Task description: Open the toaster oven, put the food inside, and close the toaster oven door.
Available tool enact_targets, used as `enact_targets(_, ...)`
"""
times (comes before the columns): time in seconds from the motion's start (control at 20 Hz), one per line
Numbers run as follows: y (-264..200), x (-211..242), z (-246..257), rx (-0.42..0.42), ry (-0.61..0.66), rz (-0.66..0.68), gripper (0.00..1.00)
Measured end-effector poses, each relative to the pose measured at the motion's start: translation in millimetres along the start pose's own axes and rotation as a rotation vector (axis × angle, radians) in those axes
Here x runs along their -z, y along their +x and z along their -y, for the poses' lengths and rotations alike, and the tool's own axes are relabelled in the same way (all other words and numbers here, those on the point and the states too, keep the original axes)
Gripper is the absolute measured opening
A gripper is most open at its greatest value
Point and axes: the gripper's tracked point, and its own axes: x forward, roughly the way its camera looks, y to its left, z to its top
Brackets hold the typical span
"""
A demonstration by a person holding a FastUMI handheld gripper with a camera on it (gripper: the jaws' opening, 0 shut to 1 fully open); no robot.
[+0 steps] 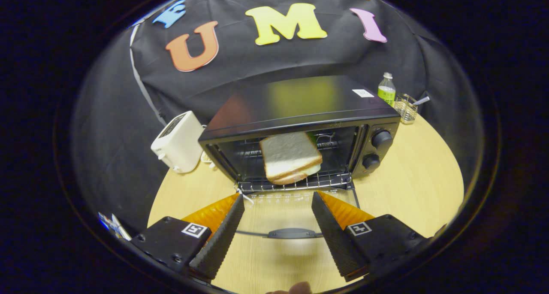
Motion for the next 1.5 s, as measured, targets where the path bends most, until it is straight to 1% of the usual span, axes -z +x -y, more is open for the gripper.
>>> enact_targets(0.25, -46, 15, -3, 0.004, -0.065, 0.001, 1.00)
enact_targets(0.35, -54, 22, 1, 0.022, -0.085, 0.005, 1.00)
enact_targets(0.55, -57, 54, 3, 0.035, -0.115, -0.034, 1.00)
enact_targets(0.8, -37, 94, 17, 0.047, -0.090, -0.127, 1.00)
enact_targets(1.0, -10, 119, 27, 0.067, -0.074, -0.182, 1.00)
enact_targets(1.25, 26, 127, 36, 0.110, -0.017, -0.207, 1.00)
enact_targets(1.5, 47, 132, 41, 0.143, 0.015, -0.220, 1.00)
